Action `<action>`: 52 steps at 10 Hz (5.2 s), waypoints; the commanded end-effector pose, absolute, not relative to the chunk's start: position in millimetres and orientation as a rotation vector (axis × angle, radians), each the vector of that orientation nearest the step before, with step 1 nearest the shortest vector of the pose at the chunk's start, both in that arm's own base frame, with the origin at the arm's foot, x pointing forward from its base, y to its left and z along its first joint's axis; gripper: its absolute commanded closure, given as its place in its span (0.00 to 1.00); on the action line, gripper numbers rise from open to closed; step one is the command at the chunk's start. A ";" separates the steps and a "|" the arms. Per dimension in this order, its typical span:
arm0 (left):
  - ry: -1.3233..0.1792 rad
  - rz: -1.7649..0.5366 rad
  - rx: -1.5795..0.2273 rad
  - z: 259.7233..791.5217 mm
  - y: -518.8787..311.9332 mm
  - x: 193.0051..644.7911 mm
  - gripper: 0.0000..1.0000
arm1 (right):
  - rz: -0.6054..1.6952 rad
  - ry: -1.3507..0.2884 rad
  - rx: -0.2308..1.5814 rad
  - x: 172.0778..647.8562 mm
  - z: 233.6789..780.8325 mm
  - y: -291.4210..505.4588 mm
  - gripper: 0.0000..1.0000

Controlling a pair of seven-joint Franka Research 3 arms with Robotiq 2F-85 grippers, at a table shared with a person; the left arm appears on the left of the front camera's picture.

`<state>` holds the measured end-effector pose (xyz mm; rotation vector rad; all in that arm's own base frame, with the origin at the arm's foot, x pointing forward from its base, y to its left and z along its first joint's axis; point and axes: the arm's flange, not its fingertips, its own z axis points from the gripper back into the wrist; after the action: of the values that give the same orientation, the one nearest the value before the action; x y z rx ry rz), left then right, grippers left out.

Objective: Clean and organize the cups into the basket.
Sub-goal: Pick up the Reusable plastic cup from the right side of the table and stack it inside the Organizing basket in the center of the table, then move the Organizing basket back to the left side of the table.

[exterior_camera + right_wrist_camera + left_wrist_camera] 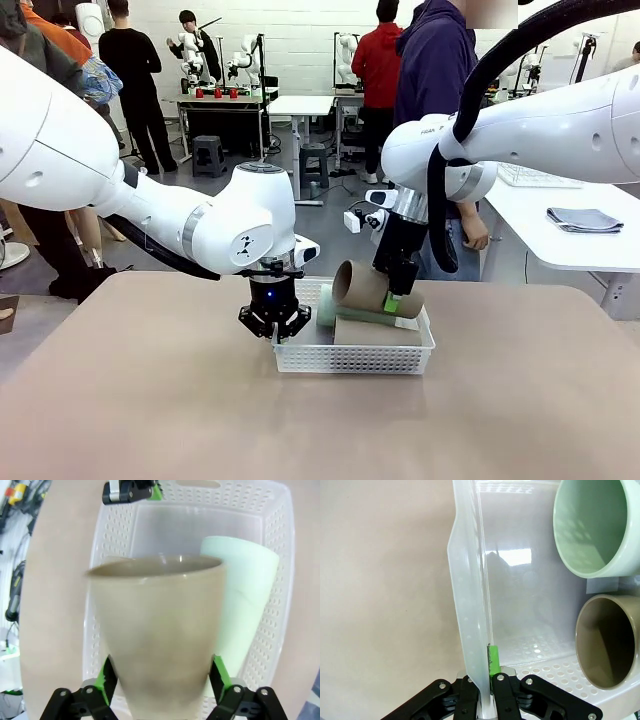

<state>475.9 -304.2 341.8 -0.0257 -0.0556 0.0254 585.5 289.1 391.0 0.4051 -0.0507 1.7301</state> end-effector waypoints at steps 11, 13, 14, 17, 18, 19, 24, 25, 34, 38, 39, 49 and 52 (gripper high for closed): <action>-0.056 0.022 -0.023 342.3 -304.3 474.5 1.00 | 1.623 -0.557 0.643 520.6 475.8 143.1 0.00; -0.056 0.022 -0.023 342.3 -304.3 474.5 1.00 | 1.569 -0.750 0.828 489.3 474.7 69.6 0.00; -0.056 0.022 -0.023 342.3 -304.3 474.5 1.00 | 1.525 -0.843 0.906 479.1 466.5 34.3 0.00; -0.056 0.022 -0.023 342.3 -304.3 474.5 1.00 | 1.421 -1.010 0.985 454.5 436.7 -20.7 0.00; -0.056 0.022 -0.023 342.3 -304.3 474.5 1.00 | 1.358 -1.014 0.974 456.7 423.4 -25.9 0.00; -0.056 0.022 -0.023 342.3 -304.3 474.5 1.00 | 1.298 -0.998 0.944 464.4 410.5 -26.9 0.00; -0.056 0.022 -0.023 342.3 -304.3 474.5 1.00 | 1.363 -0.977 0.970 452.9 417.4 -38.9 0.00; -0.056 0.022 -0.023 342.3 -304.3 474.5 1.00 | 1.363 -0.977 0.970 452.9 417.4 -38.9 0.00; -0.056 0.022 -0.023 342.3 -304.3 474.5 1.00 | 1.363 -0.977 0.970 452.9 417.4 -38.9 0.00; -0.056 0.022 -0.023 342.3 -304.3 474.5 1.00 | 1.351 -0.993 0.964 456.6 417.7 -35.6 0.00; -0.056 0.022 -0.023 342.3 -304.3 474.5 1.00 | 1.071 -0.959 1.139 459.9 417.8 -51.7 0.00; -0.056 0.022 -0.023 342.3 -304.3 474.5 1.00 | 0.065 -0.535 1.381 284.9 428.5 -213.4 0.00; -0.056 0.022 -0.023 342.3 -304.3 474.5 1.00 | 0.083 -0.404 1.335 247.6 445.3 -237.1 0.00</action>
<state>475.9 -304.2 341.7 -0.0256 -0.0554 0.0255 249.6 -233.2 440.1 1.3297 -0.4511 0.0833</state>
